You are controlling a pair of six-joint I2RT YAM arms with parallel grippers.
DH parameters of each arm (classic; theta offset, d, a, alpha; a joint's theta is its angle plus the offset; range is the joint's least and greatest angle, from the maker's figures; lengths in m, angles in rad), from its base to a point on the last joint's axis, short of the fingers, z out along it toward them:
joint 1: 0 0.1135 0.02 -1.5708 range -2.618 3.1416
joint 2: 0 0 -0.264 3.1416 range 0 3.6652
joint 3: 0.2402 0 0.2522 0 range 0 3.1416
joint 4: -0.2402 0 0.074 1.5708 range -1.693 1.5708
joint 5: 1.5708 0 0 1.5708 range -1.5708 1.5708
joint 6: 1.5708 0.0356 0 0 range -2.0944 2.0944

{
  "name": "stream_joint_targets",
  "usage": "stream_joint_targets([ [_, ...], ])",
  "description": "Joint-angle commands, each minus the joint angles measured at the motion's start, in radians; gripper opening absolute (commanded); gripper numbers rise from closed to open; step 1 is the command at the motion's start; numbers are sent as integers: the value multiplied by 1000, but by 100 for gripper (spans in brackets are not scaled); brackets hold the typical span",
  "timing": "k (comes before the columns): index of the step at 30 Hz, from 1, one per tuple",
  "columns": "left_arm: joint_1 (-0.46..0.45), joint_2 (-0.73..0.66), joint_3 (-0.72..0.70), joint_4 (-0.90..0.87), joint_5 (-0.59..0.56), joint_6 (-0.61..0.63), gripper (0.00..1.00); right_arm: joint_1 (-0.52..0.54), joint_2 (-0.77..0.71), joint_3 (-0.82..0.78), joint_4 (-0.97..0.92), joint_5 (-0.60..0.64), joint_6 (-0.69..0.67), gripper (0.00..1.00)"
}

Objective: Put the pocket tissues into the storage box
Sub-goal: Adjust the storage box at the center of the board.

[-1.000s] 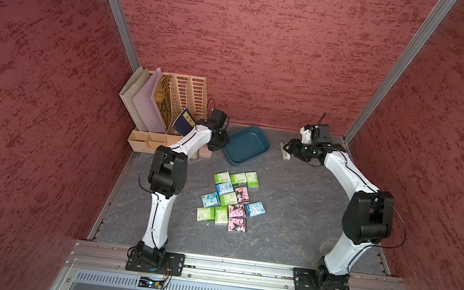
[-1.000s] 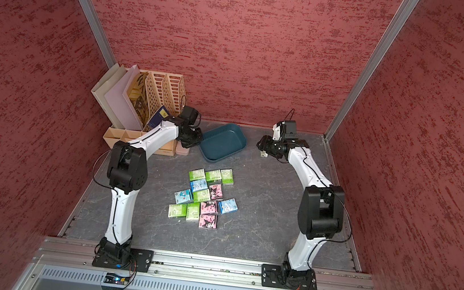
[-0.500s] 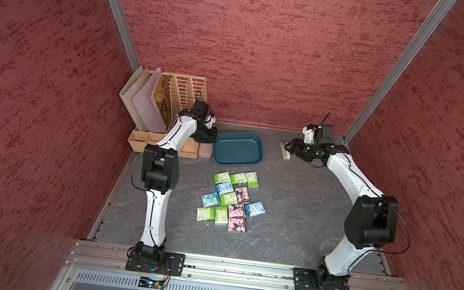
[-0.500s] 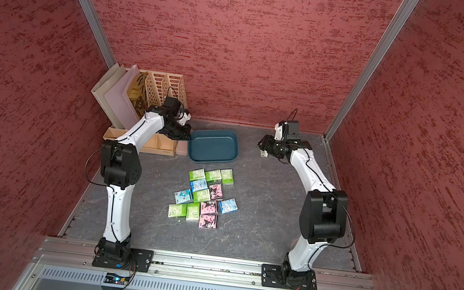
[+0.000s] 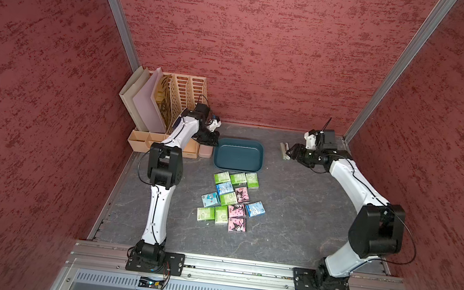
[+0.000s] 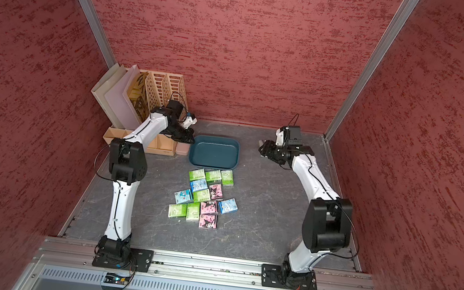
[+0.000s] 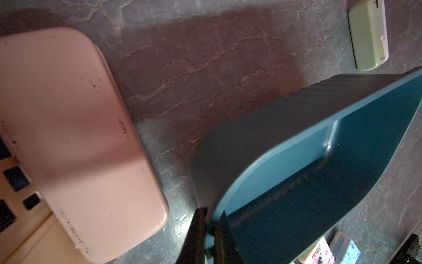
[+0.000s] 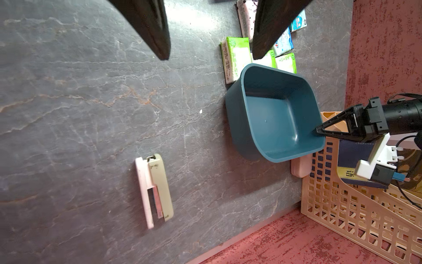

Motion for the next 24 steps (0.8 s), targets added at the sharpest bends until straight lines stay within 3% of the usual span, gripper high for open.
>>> stream_joint_targets([
  [1,-4,9,27,-37,11,35,0,-6,-48,-21,-13,23,6,62],
  [8,-40,-19,-41,-2,-36,48,0,-6,-69,-64,0,25,12,63],
  [9,-40,-19,-41,2,-38,44,7,-6,-72,-69,3,22,14,63],
  [12,-40,-24,-42,26,-45,26,49,-6,-79,-84,17,18,18,63],
  [14,-35,-36,-45,50,-43,8,58,-6,-88,-94,28,13,19,64],
  [16,-25,-58,-53,86,-22,-15,83,-3,-101,-111,44,7,16,65],
  [18,-16,-90,-76,128,1,-34,90,-1,-116,-136,63,-1,11,67],
  [19,-11,-111,-90,155,4,-50,100,1,-127,-151,74,-4,8,68],
  [24,8,-255,-206,294,45,-134,100,40,-186,-262,144,-23,-13,69],
])
